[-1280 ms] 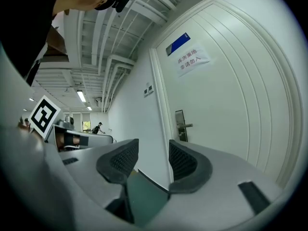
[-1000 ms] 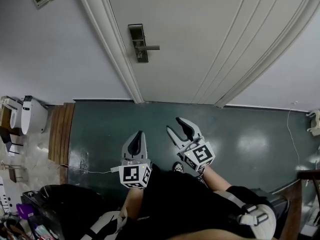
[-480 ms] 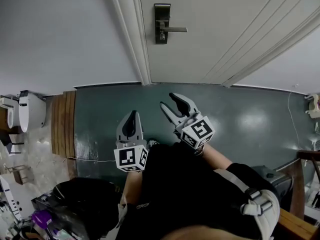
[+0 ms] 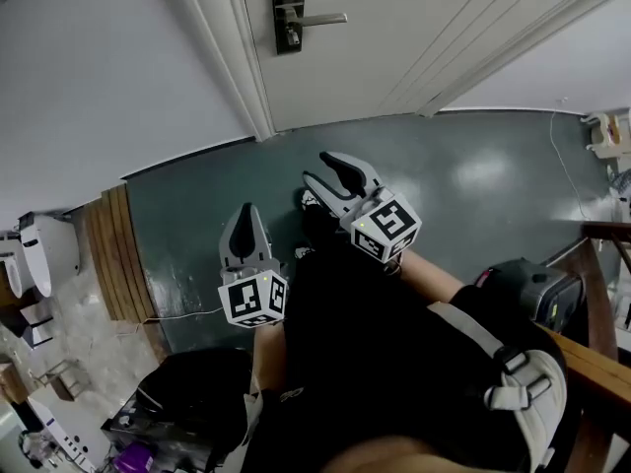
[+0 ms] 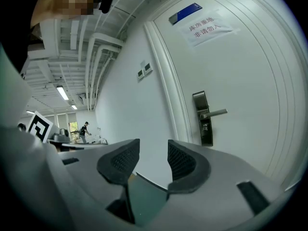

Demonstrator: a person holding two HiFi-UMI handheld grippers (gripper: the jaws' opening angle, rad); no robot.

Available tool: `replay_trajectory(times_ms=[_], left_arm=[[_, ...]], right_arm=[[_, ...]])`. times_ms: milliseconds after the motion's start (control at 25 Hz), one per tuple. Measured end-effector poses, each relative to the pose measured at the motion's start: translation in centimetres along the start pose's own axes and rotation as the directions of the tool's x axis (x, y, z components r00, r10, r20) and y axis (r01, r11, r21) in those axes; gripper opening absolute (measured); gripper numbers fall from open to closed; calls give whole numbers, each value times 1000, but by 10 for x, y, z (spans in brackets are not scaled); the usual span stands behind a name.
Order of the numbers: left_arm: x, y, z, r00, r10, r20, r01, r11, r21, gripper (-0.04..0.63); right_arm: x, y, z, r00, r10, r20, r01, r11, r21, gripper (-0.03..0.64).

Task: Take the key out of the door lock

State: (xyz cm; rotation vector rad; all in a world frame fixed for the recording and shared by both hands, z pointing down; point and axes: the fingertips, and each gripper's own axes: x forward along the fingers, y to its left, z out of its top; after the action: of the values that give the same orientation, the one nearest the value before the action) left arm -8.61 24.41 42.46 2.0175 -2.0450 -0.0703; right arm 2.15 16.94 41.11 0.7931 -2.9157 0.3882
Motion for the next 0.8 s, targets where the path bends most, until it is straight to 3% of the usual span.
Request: replay_trajectory(times_ms=[440, 600, 800], left_arm=[[105, -4, 24, 992, -123, -28, 125, 987, 105, 29], [152, -4, 36, 986, -157, -49, 161, 982, 101, 29], [196, -9, 31, 979, -171, -110, 181, 979, 90, 29]], right_arm=[[50, -79, 18, 994, -95, 61, 93, 995, 38, 175], [70, -106, 22, 992, -111, 59, 104, 990, 99, 175], [81, -141, 16, 989, -148, 22, 146, 987, 62, 179]])
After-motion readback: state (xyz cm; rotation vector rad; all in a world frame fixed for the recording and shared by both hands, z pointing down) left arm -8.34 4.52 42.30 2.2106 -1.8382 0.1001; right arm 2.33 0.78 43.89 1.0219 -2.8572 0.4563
